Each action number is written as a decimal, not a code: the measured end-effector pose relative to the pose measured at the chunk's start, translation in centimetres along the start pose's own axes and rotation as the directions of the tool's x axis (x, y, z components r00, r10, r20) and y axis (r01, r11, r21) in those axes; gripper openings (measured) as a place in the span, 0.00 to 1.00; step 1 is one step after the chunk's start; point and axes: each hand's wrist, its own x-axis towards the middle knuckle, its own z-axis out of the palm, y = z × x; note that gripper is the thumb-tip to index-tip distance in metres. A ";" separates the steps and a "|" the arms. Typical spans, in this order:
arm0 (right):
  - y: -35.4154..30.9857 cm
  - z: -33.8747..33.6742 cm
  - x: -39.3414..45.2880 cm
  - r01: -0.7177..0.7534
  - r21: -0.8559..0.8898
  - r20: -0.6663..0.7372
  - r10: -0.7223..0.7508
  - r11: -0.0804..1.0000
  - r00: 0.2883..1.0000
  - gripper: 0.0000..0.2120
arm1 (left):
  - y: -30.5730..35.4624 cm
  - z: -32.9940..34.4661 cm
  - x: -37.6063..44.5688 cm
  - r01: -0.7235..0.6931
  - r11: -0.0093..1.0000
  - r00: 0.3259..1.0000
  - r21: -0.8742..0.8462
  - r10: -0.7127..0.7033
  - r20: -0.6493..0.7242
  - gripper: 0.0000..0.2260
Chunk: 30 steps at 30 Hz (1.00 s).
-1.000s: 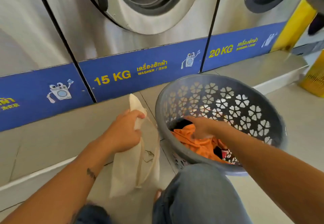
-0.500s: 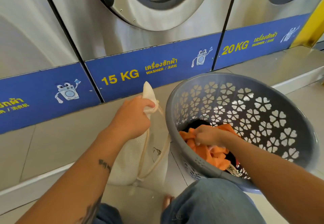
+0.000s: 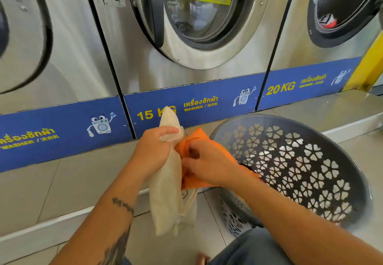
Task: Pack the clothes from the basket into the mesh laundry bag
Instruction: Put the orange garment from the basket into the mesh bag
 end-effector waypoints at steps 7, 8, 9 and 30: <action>3.4 -2.9 1.2 -0.146 -0.223 -0.124 0.120 0.964 0.985 0.11 | -0.8 -0.9 0.0 0.013 1.000 1.000 -0.027 -0.013 0.008 0.23; 4.7 -3.6 1.6 -0.211 -0.275 -0.191 0.161 0.938 0.968 0.14 | -0.9 -0.9 0.0 0.010 1.000 1.000 -0.018 -0.010 0.011 0.23; 5.8 -4.0 1.7 -0.275 -0.304 -0.165 0.234 0.912 0.958 0.21 | -0.9 -0.8 0.1 0.011 1.000 1.000 -0.006 -0.011 0.013 0.23; 2.1 -0.2 0.5 -0.036 -0.145 -0.002 0.036 0.989 0.999 0.20 | -0.3 -0.3 0.6 0.014 0.999 1.000 0.039 -0.015 0.020 0.23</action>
